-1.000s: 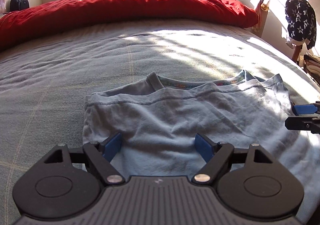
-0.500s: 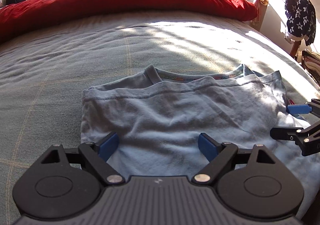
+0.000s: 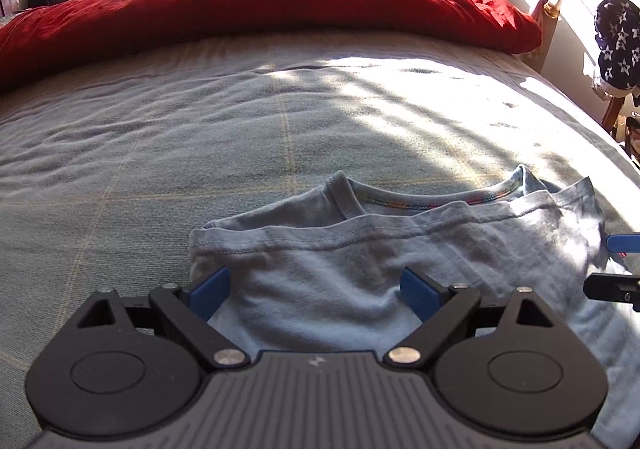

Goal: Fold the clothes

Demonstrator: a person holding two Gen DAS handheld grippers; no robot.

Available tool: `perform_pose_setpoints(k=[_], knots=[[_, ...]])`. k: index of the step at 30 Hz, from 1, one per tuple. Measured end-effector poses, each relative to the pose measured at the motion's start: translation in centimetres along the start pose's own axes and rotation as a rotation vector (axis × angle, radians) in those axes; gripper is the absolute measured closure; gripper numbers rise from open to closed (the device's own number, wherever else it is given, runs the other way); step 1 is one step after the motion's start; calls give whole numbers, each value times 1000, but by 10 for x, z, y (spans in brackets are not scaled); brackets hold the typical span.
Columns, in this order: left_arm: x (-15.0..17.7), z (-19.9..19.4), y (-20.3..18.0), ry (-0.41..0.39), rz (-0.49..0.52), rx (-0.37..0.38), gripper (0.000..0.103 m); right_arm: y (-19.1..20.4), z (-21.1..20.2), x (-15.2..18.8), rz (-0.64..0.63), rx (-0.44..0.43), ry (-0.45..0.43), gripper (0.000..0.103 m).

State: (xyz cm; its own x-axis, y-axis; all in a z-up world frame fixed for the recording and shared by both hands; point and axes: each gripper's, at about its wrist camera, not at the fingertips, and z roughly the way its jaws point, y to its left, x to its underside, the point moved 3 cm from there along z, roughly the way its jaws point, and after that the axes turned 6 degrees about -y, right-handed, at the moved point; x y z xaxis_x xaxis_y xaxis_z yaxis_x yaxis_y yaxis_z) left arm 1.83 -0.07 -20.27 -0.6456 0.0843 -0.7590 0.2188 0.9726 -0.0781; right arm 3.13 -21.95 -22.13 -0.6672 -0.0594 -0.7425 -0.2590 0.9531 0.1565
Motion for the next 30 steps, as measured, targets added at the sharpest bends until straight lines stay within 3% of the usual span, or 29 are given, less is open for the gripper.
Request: perform_pose_setpoints(k=[3,6,10,15,18,24,26,30], knots=[[0,-19,-21,-23,18,122,11,3,-19,7,43,-44,-26,0],[10,-13,-35,25,-2,204,11,5,-29,16,75,-68,-22,0],[16,12,-32,56,-44,176,11,7,-38,24,83,-78,-10,0],[-4,24,-31,68,-49,110,11,8,-50,31,69,-74,-17,0],[-14,17,-44,77,-39,165,11,9,-52,35,57,-79,-25,0],[-12,25,-77,124,-82,378,11,16,-43,48,22,-113,-5,0],[-12,35,-84,128,-73,382,11,20,-42,52,-14,-106,-11,0],[-22,57,-83,119,-53,291,11,25,-40,55,-53,-96,-26,0]])
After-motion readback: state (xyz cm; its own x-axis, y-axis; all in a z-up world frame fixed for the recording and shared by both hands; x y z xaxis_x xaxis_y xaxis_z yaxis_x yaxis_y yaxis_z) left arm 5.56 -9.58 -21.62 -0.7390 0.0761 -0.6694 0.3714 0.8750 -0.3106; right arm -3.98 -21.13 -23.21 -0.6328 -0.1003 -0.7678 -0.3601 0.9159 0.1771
